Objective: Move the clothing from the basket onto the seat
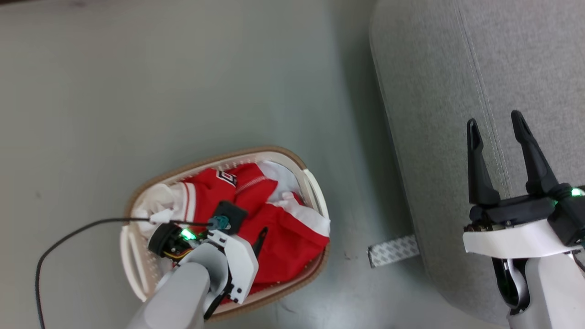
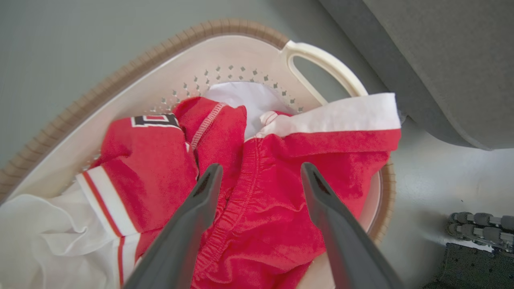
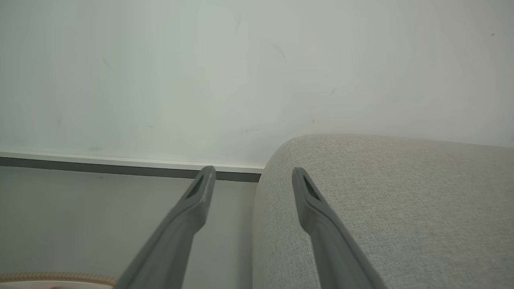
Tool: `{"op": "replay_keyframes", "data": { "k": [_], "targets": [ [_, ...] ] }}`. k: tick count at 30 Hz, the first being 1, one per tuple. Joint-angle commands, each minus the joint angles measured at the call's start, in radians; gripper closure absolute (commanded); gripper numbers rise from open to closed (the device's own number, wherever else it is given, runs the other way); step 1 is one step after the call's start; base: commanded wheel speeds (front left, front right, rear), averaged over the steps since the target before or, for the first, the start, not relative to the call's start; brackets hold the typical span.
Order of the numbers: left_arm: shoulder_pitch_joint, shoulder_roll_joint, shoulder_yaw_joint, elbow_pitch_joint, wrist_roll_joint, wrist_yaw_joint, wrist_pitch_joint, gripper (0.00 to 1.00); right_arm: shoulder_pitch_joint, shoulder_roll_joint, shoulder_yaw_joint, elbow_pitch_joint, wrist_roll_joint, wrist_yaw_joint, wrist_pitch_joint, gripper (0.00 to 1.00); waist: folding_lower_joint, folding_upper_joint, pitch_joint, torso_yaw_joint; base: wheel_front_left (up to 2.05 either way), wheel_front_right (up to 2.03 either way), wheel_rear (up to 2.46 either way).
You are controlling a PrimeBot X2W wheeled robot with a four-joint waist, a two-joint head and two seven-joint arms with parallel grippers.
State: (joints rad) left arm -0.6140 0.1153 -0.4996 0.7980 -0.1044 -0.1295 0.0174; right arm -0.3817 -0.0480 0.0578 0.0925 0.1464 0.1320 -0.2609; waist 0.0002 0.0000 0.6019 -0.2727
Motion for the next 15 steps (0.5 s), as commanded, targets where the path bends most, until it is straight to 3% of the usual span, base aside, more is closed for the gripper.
{"op": "replay_keyframes", "data": {
  "k": [1,8,15],
  "targets": [
    [-0.020,0.022,-0.021,0.008,-0.024,0.000,0.017,0.00,-0.021,0.000,0.003,-0.013,0.011,-0.002,-0.002,0.00,-0.0002,0.0000,0.070,-0.051,0.00,0.00,0.00],
    [-0.090,0.097,-0.144,0.044,-0.102,0.000,0.121,0.00,-0.066,0.000,0.034,-0.050,0.041,-0.002,-0.002,0.00,-0.0002,0.0000,0.189,-0.071,0.00,0.00,0.00],
    [-0.160,0.163,-0.182,0.096,-0.091,0.000,0.142,0.00,-0.115,0.000,0.086,-0.083,0.065,-0.002,-0.002,0.00,-0.0002,0.0000,0.281,-0.089,0.00,0.00,0.00]
  ]
}}
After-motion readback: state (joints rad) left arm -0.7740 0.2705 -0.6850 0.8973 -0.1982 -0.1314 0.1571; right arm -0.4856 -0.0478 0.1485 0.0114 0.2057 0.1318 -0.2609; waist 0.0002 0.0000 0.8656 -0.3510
